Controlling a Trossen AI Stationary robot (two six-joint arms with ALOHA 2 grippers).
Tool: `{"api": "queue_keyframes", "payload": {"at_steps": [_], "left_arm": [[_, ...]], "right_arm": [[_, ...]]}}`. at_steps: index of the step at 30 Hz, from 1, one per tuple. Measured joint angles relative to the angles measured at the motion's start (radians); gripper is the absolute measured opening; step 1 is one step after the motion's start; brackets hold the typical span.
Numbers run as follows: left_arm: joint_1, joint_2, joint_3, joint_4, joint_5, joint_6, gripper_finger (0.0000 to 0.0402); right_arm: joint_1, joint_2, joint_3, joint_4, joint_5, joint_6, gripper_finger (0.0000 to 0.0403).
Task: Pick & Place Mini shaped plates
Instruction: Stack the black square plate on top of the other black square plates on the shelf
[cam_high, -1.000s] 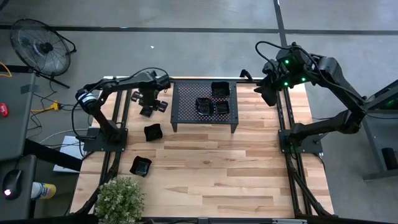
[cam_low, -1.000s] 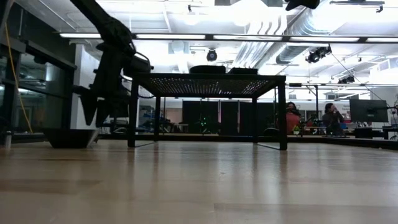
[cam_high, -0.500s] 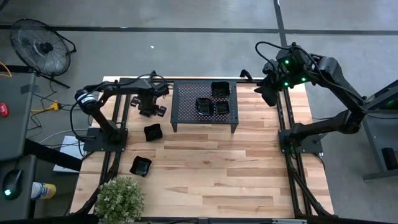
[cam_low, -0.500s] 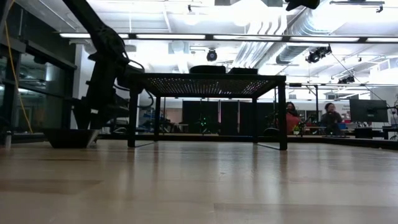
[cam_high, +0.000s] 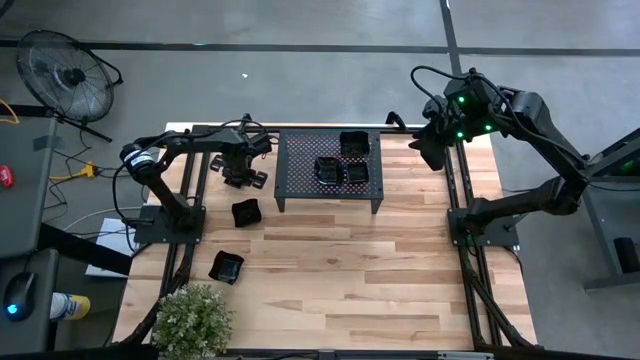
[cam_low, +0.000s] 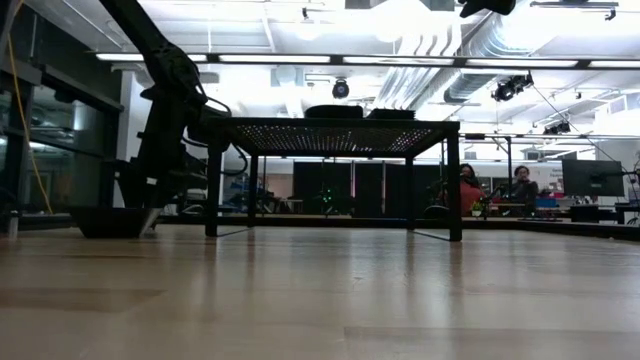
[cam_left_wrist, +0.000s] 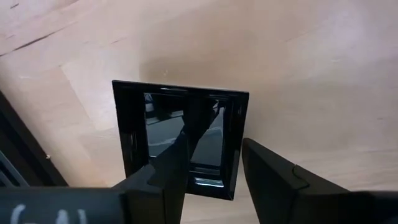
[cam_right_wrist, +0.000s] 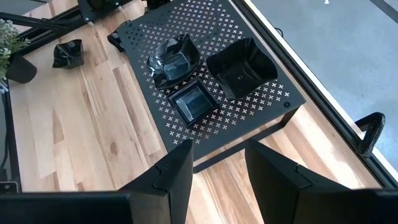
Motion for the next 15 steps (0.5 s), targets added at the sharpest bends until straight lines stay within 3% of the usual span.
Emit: {"api": "queue_keyframes", "payload": {"at_steps": [4,15], "left_arm": [[0.0,0.0,0.0,0.0,0.012,0.009,0.0124],[0.0,0.0,0.0,-0.007,0.032,0.032,0.0017]], "right_arm": [[0.0,0.0,0.0,0.0,0.0,0.004,0.0142],[0.0,0.0,0.0,0.0,0.0,0.011,0.0142]]}}
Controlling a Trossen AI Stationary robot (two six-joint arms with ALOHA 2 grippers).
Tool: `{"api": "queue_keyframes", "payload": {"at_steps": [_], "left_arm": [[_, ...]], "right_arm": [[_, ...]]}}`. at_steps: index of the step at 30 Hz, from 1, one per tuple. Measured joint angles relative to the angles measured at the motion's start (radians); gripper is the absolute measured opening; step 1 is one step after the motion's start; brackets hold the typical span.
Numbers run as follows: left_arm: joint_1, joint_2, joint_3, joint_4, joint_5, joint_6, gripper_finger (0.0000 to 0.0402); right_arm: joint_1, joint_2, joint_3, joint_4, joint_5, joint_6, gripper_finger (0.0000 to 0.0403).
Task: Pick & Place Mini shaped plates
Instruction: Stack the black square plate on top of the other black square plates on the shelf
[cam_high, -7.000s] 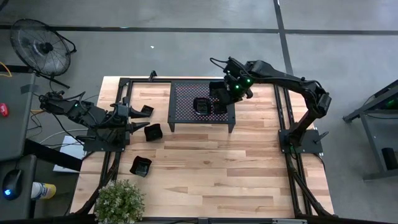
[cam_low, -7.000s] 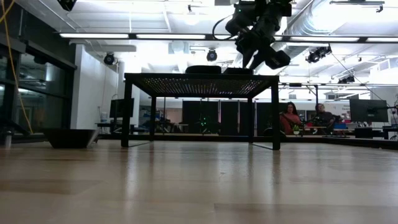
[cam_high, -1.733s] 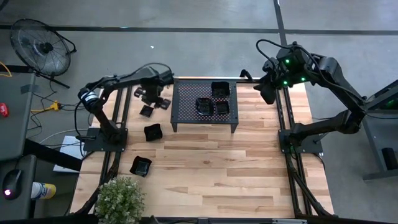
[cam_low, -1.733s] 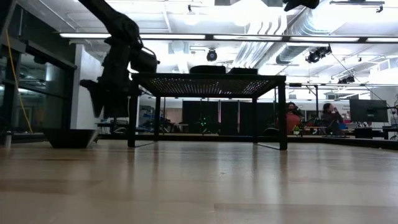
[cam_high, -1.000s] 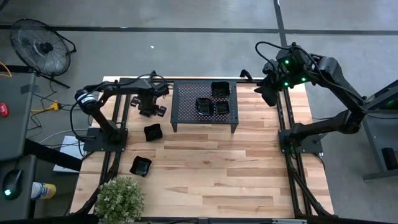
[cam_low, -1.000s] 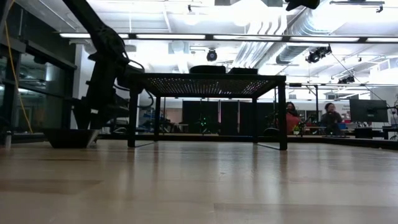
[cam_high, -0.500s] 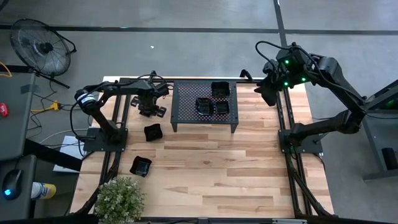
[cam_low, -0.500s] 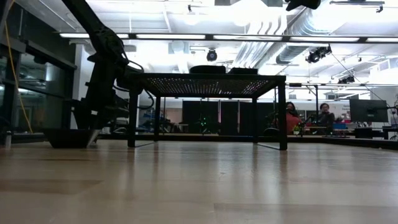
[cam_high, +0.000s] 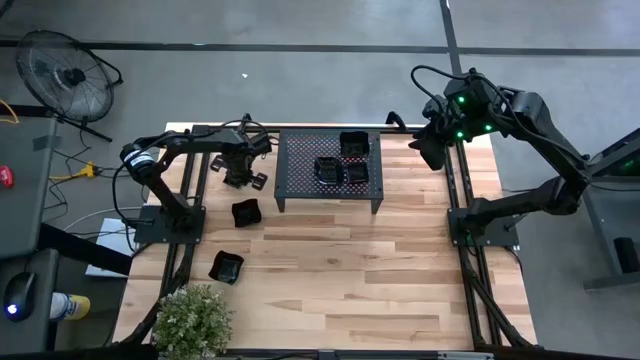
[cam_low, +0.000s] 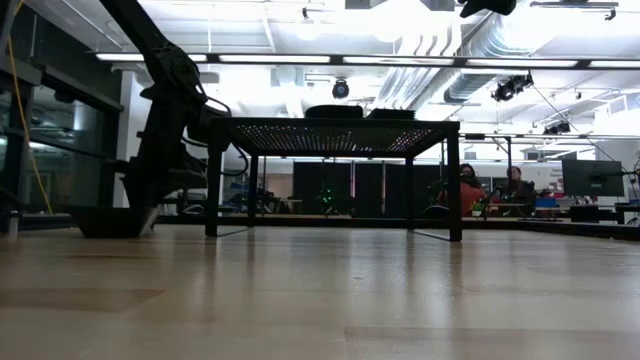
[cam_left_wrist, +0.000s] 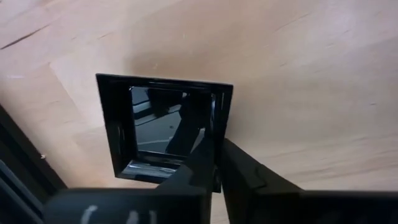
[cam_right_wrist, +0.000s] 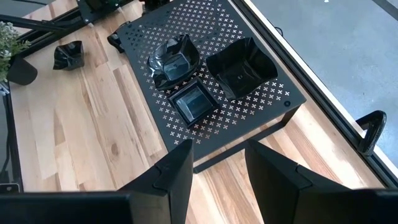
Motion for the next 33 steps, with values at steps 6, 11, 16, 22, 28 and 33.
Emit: {"api": "queue_keyframes", "payload": {"at_steps": [6,11,16,22,28,33], "left_arm": [[0.0,0.0,0.001,-0.006,0.003,0.017,0.0004],[0.0,0.0,0.001,-0.011,0.016,0.037,0.0002],[0.0,-0.014,0.001,-0.038,0.032,0.053,0.0001],[0.0,-0.083,0.001,-0.059,0.054,0.079,0.0],[0.0,-0.188,0.001,-0.08,0.109,0.126,0.0],[0.0,-0.3,0.002,-0.099,0.111,0.115,0.0]], "right_arm": [[0.0,0.0,0.0,0.0,0.0,0.0,0.0142],[0.0,0.0,0.0,0.0,0.0,-0.001,0.0142],[0.0,0.0,0.0,0.0,0.0,-0.003,0.0142],[0.0,0.0,0.0,0.0,0.0,-0.011,0.0142],[0.0,0.0,0.0,0.0,0.0,-0.024,0.0142],[0.0,0.0,0.0,0.0,0.0,-0.039,0.0142]]}}
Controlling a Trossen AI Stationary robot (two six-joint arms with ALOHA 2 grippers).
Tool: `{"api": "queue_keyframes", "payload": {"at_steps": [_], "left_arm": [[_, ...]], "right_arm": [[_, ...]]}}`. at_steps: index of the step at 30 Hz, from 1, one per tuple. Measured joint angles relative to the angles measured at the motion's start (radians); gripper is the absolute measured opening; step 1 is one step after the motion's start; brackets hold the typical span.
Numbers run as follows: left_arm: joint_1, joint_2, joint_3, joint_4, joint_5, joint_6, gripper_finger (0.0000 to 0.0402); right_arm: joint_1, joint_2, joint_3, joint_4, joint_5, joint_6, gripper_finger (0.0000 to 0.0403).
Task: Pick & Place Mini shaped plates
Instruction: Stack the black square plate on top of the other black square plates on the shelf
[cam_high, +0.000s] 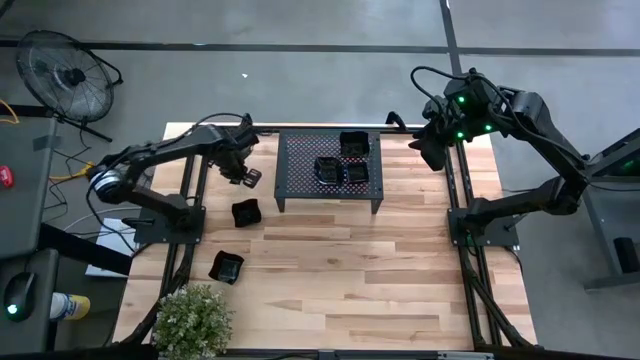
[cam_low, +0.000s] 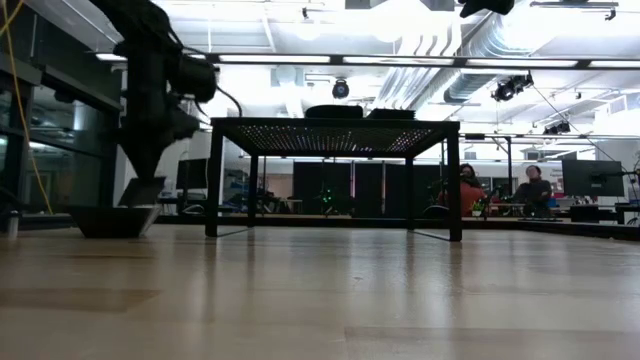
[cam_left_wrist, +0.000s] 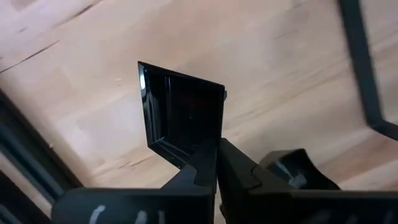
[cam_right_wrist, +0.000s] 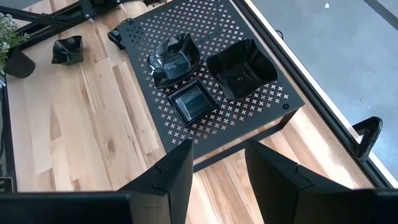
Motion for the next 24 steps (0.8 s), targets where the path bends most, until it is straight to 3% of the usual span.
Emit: {"api": "queue_keyframes", "payload": {"at_steps": [7,14,19,24], "left_arm": [[0.0,-0.144,0.059,-0.073,0.004,-0.019,0.0],[-0.009,-0.232,0.204,-0.046,0.093,0.024,0.0],[-0.097,-0.242,0.326,0.042,0.19,0.17,0.0],[-0.202,-0.242,0.39,0.254,0.325,0.314,0.0]], "right_arm": [[0.0,0.0,0.0,0.001,0.0,-0.006,0.0142],[0.0,0.0,0.0,0.018,-0.027,-0.043,0.0142],[0.0,0.0,0.0,0.071,-0.117,-0.115,0.0142],[0.0,0.0,0.0,0.18,-0.243,-0.201,0.0142]]}}
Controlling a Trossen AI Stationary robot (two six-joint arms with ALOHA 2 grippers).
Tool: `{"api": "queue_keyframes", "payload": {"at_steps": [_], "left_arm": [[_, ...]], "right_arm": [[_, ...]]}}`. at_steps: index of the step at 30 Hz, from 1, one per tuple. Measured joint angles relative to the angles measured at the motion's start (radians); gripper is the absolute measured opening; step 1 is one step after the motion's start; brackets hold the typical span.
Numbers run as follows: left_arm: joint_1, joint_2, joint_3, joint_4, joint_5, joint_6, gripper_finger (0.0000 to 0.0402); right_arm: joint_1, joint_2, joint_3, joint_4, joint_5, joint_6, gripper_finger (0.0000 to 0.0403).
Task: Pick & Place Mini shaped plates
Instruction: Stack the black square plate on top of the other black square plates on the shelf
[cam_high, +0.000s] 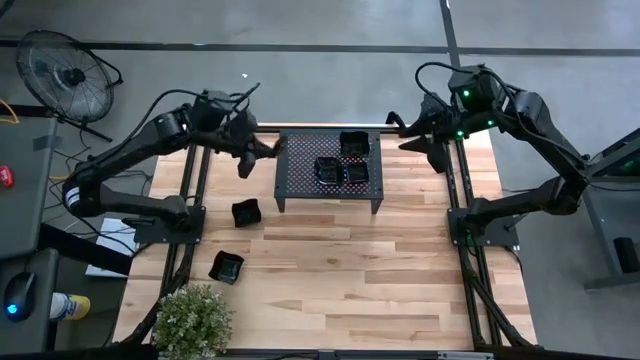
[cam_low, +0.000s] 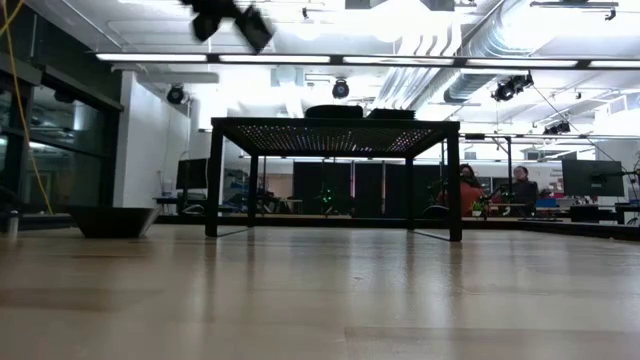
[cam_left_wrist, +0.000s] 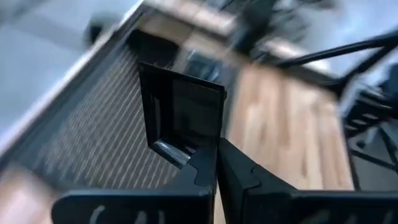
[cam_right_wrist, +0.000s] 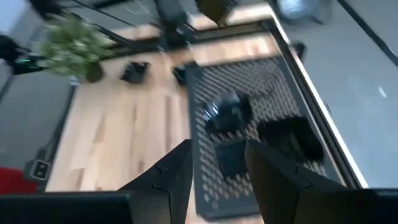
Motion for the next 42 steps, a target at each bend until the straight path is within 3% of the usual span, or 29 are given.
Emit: {"api": "queue_keyframes", "payload": {"at_steps": [10,21,35,42], "left_arm": [[-0.171,0.034,0.004,0.4,0.098,0.23,0.0],[-0.227,0.157,0.004,0.888,0.459,0.059,0.0],[-0.246,0.278,0.004,1.102,0.517,-0.047,0.0],[-0.25,0.286,0.004,1.105,0.521,-0.046,0.0]], "right_arm": [[0.006,0.051,0.0,0.147,-0.301,-0.083,0.0142],[0.049,0.161,0.0,0.453,-0.67,-0.006,0.0142],[0.116,0.259,0.0,0.675,-0.701,0.068,0.0142],[0.137,0.286,0.0,0.703,-0.746,0.096,0.0142]]}}
